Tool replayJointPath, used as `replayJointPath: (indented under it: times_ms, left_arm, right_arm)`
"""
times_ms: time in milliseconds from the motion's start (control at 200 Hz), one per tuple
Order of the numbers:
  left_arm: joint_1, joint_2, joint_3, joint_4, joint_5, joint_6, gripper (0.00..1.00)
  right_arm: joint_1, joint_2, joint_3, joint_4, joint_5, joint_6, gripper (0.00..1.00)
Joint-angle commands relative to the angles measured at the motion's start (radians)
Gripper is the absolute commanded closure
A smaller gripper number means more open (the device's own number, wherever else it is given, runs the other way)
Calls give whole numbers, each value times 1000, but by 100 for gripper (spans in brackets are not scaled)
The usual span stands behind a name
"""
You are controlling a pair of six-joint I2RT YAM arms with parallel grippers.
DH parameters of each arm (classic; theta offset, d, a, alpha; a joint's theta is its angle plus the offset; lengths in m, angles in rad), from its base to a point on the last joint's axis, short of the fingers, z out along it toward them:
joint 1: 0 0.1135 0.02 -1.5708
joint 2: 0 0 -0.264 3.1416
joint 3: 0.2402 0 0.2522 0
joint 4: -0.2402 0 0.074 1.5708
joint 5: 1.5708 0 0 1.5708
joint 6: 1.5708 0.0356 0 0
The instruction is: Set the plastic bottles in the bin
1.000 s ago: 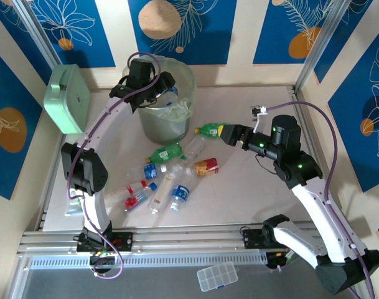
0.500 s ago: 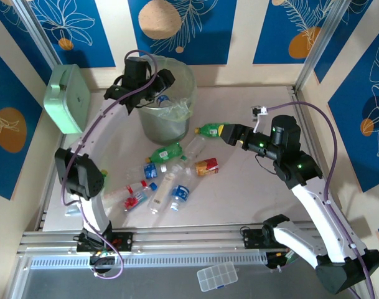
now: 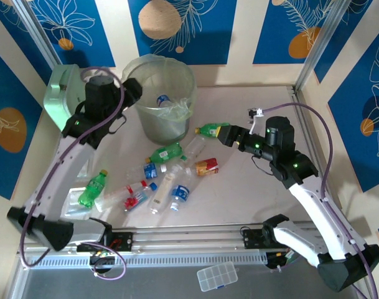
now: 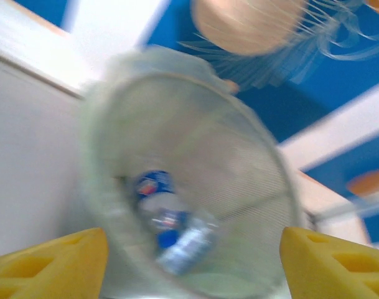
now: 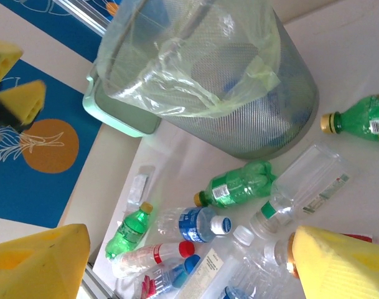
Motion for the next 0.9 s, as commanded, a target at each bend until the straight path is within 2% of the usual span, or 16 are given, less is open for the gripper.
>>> replayJointPath:
  times_ms: [0, 85, 265, 405, 465, 650, 895]
  left_arm:
    - [29, -65, -88, -146, -330, -24, 25]
    - [86, -97, -150, -259, -356, -156, 23]
    - [222, -165, -334, -428, -310, -492, 20]
    - [293, -192, -462, -464, -313, -680, 7]
    - [325, -189, -505, -457, -305, -722, 0]
    - [388, -161, -593, -401, -241, -800, 1]
    - [415, -106, -649, -318, -140, -865, 1]
  right_arm:
    - [18, 24, -15, 4, 36, 28, 15]
    - [30, 49, -8, -2, 34, 39, 16]
    - [59, 70, -2, 9, 32, 56, 16]
    - [71, 70, -4, 1, 42, 56, 16]
    - [73, 66, -9, 1, 47, 60, 15]
    - [74, 60, -8, -3, 44, 52, 16]
    - [73, 54, -5, -16, 54, 30, 15]
